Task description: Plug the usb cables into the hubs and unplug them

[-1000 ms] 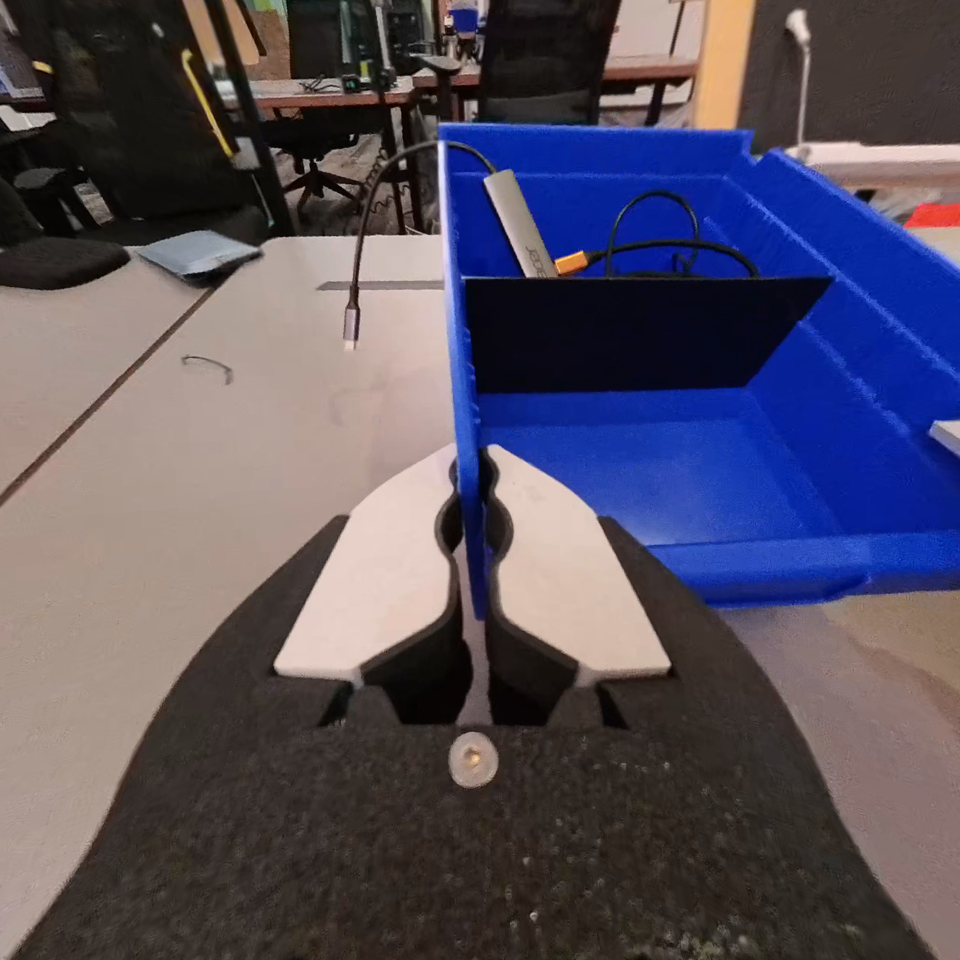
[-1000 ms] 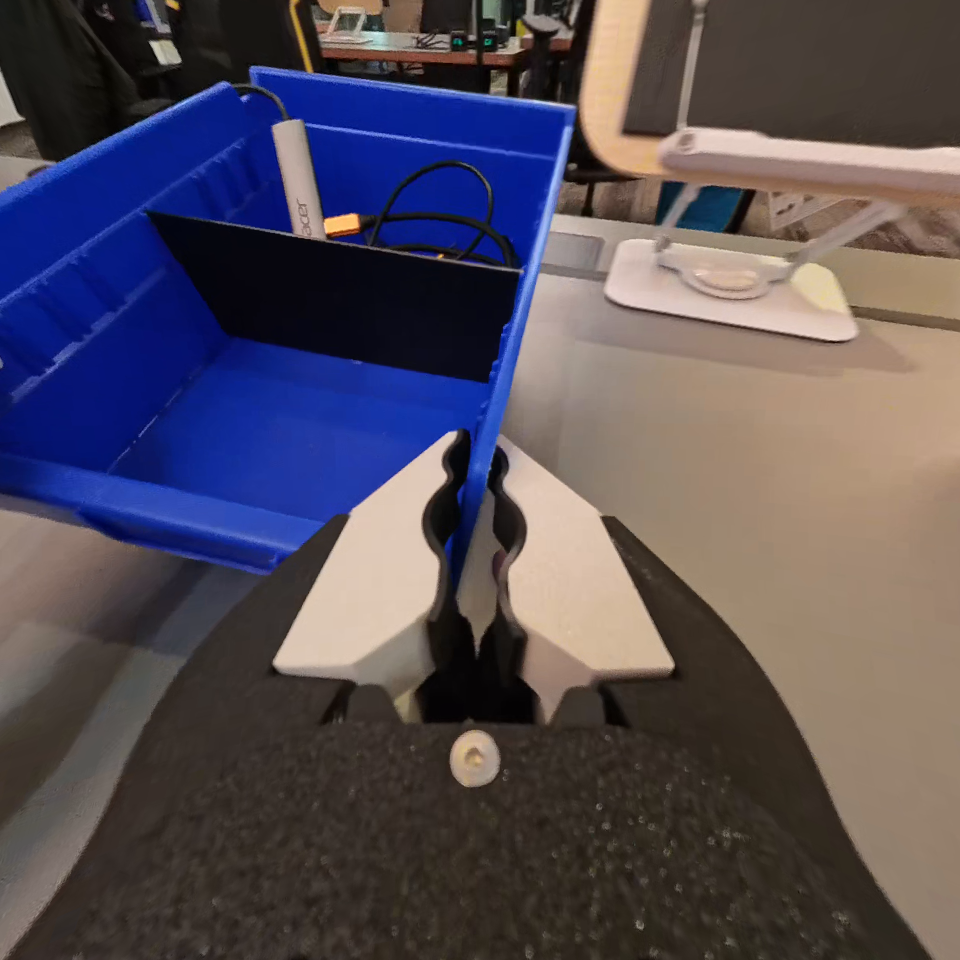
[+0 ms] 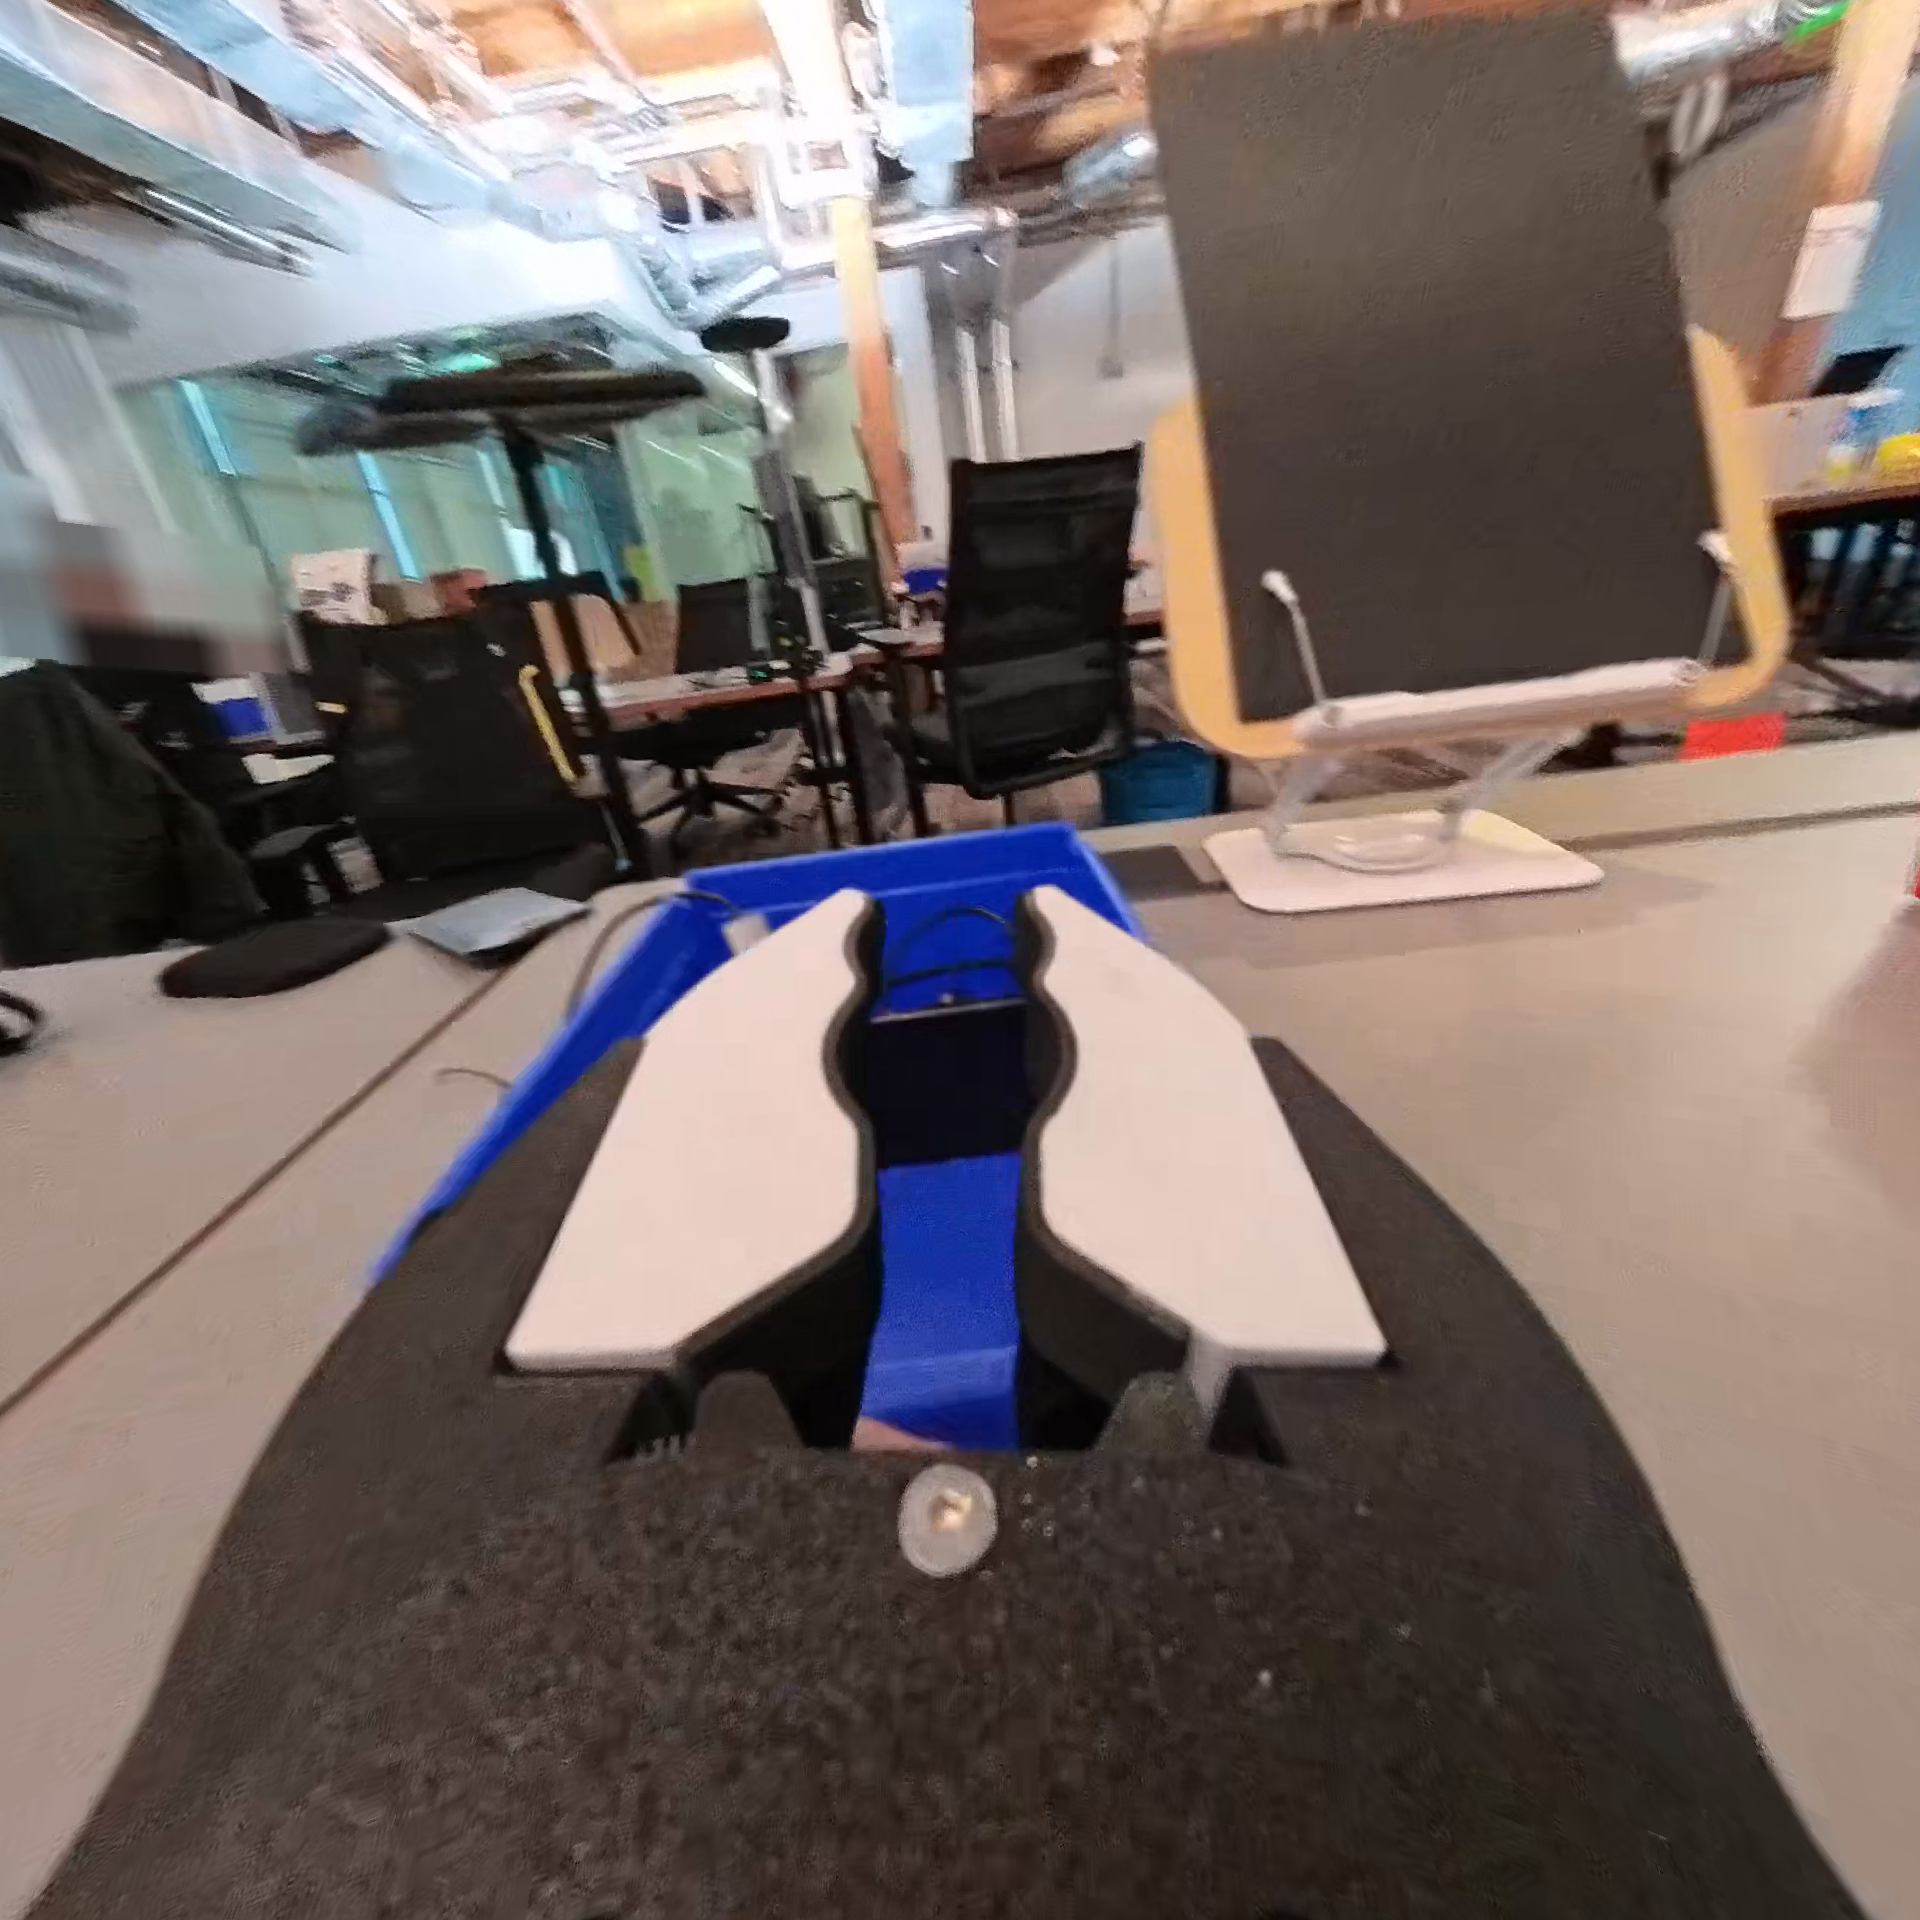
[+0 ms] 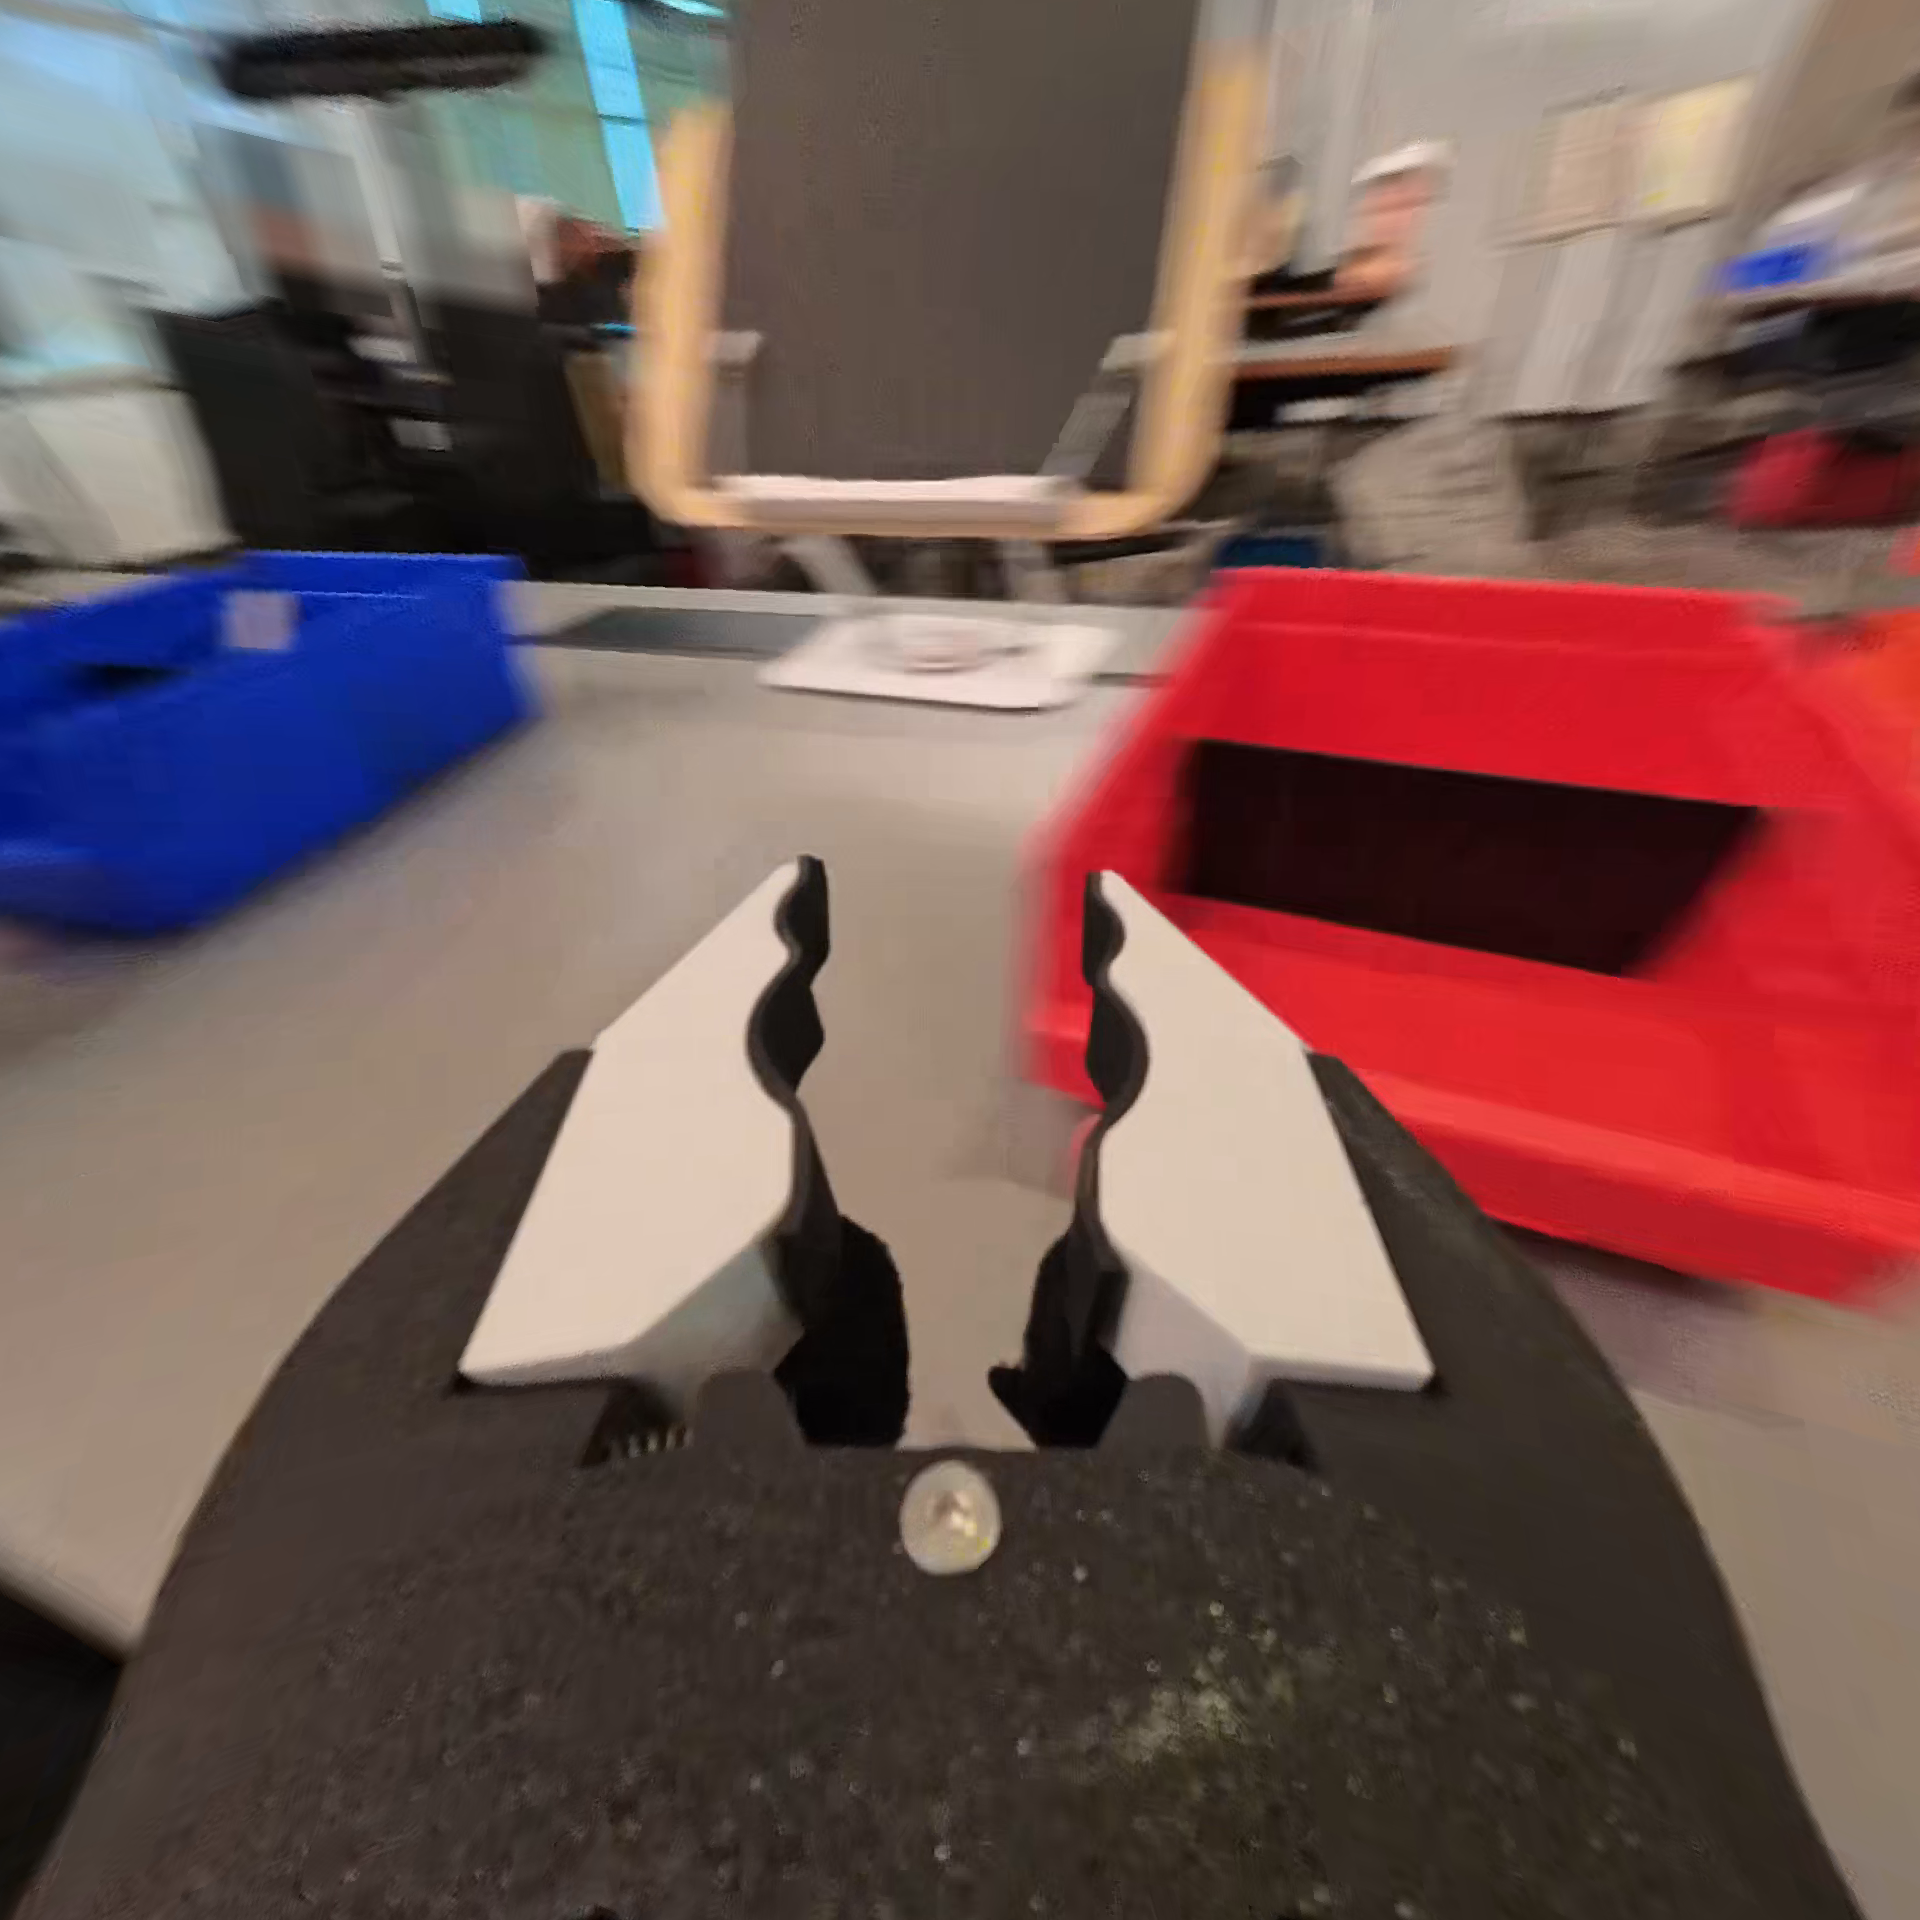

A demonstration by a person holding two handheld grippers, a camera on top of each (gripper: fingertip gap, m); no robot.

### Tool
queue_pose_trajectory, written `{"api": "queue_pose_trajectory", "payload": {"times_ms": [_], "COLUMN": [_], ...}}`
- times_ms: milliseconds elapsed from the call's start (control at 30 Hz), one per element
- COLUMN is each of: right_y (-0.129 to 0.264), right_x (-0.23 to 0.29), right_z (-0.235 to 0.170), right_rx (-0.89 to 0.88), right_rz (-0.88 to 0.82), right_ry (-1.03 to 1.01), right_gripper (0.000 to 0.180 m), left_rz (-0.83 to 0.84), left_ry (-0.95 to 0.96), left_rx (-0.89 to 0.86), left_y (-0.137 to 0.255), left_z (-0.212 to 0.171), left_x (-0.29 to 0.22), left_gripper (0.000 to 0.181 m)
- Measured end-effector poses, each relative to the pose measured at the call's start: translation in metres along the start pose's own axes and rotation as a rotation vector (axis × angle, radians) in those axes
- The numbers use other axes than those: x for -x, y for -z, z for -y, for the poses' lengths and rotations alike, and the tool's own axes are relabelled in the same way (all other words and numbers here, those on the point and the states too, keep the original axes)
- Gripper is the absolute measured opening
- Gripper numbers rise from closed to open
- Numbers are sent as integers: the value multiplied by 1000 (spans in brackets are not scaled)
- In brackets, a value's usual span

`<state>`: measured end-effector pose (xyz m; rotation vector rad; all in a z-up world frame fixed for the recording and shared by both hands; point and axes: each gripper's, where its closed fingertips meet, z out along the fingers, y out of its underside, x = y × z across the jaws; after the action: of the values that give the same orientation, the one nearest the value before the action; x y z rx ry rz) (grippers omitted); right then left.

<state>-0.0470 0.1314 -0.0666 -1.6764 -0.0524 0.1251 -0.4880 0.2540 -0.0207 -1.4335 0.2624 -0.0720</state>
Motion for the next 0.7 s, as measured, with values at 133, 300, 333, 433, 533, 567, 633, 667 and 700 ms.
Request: {"api": "queue_pose_trajectory", "payload": {"times_ms": [133,300,333,433,533,567,633,667,700], "right_y": [44,17,10,-2,1,5,12,12,12], "right_x": [-147,-197,-202,-216,-213,-217,-228,-229,-232], "right_z": [-10,-46,-45,-47,-48,-49,-50,-50,-49], "right_rx": [46,209,202,199,214,214,209,209,212], "right_rz": [-305,-277,-273,-294,-155,-145,-179,-165,-158], "right_ry": [-100,-26,-32,24,18,-6,-14,-14,-20], "right_gripper": [41,46,43,4,5,5,3,3,3], "left_rz": [-227,-310,-320,-338,-336,-338,-345,-341,-335], "left_ry": [-20,-178,-193,-182,-84,-38,47,79,107], "left_rx": [62,96,107,147,176,189,221,230,234], "left_y": [0,3,4,10,18,21,27,30,33], "left_z": [-9,-19,-21,-27,-28,-30,-36,-38,-38], "left_x": [-79,-121,-123,-117,-99,-94,-83,-78,-73], "left_gripper": [22,21,21,18,14,15,17,17,18]}}
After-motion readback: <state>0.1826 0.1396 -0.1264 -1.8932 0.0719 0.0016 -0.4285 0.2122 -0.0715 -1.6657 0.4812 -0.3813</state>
